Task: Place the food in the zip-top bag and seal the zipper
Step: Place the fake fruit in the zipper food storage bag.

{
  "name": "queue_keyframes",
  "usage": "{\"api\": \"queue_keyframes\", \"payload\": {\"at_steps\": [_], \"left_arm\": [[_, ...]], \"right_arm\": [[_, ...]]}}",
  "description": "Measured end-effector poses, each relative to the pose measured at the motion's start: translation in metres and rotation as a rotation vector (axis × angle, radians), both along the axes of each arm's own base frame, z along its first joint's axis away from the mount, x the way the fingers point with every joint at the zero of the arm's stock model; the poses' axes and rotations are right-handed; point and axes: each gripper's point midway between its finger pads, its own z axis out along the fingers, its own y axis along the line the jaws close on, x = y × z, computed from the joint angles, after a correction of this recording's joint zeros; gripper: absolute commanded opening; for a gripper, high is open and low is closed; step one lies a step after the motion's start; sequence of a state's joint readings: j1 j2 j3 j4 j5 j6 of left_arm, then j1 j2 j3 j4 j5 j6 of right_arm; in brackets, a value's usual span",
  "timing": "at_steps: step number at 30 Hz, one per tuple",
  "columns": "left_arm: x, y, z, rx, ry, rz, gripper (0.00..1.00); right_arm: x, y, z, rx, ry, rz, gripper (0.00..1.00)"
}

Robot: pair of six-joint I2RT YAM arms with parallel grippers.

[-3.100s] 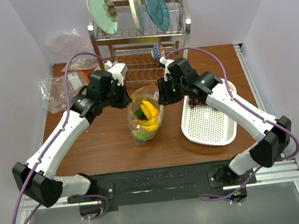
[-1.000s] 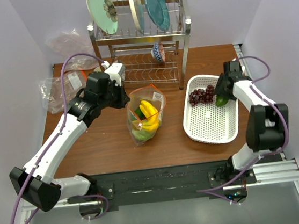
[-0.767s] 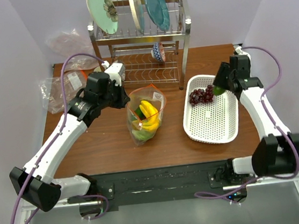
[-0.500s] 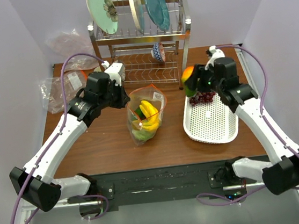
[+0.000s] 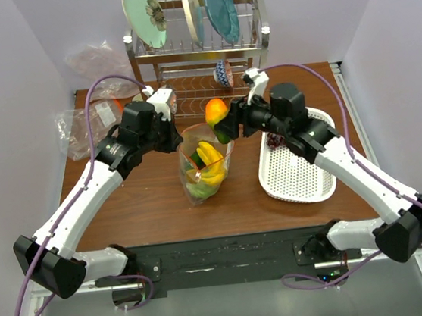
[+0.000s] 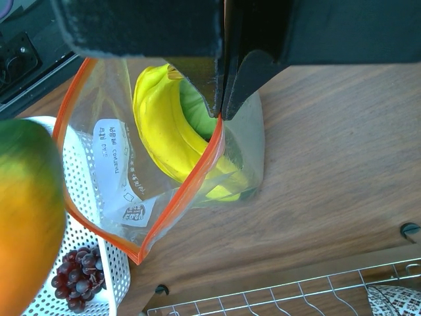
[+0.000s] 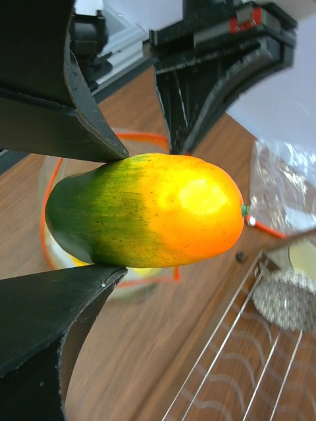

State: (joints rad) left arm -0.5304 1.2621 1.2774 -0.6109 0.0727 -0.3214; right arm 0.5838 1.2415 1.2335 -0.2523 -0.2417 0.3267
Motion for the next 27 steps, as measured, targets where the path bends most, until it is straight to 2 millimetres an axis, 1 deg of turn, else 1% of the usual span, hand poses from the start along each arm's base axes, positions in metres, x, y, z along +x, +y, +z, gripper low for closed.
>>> {"api": "queue_keyframes", "payload": {"at_steps": [4,6,9,10,11,12,13,14,18,22,25,27], "left_arm": [[0.0,0.0,0.0,0.001,0.0,0.003,0.0],[0.0,0.0,0.0,0.001,0.0,0.003,0.0],[0.001,0.001,0.0,0.004,-0.001,0.008,0.0],[0.001,0.002,0.0,0.006,-0.001,0.01,0.0],[0.001,0.002,-0.001,0.007,-0.001,0.011,0.0],[0.001,0.002,-0.001,0.008,-0.001,0.013,0.0],[0.001,0.003,-0.001,0.009,-0.001,0.014,0.0],[0.001,0.003,-0.001,0.01,-0.001,0.015,0.0],[0.001,0.003,-0.001,0.011,-0.001,0.016,0.0],[0.002,0.003,-0.001,0.012,-0.002,0.017,0.0],[0.002,0.004,-0.001,0.014,-0.002,0.021,0.0],[0.002,0.004,-0.001,0.015,-0.003,0.022,0.0]], "right_arm": [[-0.003,0.026,-0.01,-0.021,-0.004,0.072,0.48],[-0.003,0.034,-0.018,-0.037,0.003,0.092,0.48],[-0.004,0.046,-0.029,-0.06,0.012,0.121,0.57],[-0.004,0.051,-0.032,-0.07,0.013,0.131,0.64],[-0.005,0.054,-0.034,-0.075,0.012,0.14,0.68],[-0.006,0.056,-0.035,-0.081,0.011,0.147,0.79],[-0.006,0.057,-0.036,-0.082,0.011,0.149,0.87],[-0.007,0.058,-0.035,-0.085,0.006,0.155,0.89],[-0.008,0.06,-0.03,-0.086,-0.016,0.161,0.91],[-0.006,0.056,-0.027,-0.09,-0.026,0.138,0.9],[-0.006,0.05,-0.021,-0.096,-0.04,0.11,0.88],[-0.003,0.041,-0.015,-0.108,-0.051,0.063,0.86]]}}
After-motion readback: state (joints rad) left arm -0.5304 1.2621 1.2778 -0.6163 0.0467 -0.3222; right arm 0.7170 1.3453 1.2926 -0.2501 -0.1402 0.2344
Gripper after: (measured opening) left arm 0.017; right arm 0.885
